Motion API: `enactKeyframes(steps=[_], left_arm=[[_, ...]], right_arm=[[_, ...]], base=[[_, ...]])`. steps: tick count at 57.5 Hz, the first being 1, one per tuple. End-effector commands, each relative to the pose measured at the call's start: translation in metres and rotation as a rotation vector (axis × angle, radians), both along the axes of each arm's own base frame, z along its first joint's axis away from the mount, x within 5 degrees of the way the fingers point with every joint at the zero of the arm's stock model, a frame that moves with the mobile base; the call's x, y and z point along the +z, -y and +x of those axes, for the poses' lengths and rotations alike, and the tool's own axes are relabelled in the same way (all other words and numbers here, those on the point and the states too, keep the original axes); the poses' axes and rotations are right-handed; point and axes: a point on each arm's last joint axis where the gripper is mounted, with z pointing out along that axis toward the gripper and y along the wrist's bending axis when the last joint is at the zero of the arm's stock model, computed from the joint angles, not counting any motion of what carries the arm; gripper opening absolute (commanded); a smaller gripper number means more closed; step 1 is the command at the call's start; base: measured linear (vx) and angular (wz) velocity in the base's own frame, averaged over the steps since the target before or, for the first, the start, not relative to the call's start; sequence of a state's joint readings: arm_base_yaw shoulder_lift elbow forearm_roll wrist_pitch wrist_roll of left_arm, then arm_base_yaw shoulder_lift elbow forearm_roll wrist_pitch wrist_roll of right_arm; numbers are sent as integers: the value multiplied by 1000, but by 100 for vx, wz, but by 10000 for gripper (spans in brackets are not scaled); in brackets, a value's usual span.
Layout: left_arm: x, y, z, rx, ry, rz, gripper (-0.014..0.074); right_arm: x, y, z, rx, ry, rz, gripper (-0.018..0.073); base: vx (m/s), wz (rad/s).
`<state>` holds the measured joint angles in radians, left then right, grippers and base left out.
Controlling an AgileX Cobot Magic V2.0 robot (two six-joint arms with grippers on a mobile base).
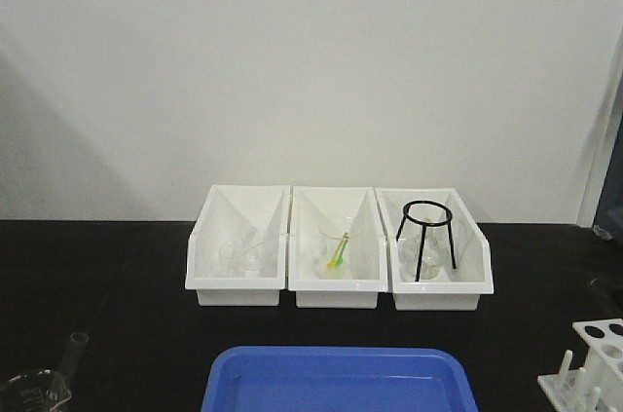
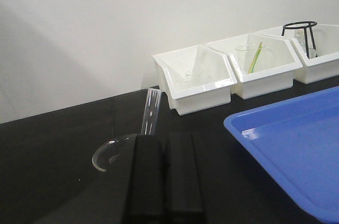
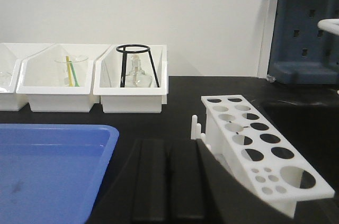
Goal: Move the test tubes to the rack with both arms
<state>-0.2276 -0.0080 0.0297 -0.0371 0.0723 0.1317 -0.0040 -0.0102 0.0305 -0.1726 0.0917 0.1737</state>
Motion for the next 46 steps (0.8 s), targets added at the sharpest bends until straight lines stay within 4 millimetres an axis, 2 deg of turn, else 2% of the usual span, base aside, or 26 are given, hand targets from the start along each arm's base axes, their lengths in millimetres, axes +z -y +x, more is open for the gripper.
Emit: enactKeyframes(steps=[1, 46], left_arm=[[-1, 0, 0, 2, 65, -30, -20], [-1, 0, 0, 2, 65, -30, -20]], right_arm=[[3, -1, 0, 13, 71, -12, -7], [4, -1, 0, 15, 81, -12, -7]], base=[[19, 0], [3, -1]])
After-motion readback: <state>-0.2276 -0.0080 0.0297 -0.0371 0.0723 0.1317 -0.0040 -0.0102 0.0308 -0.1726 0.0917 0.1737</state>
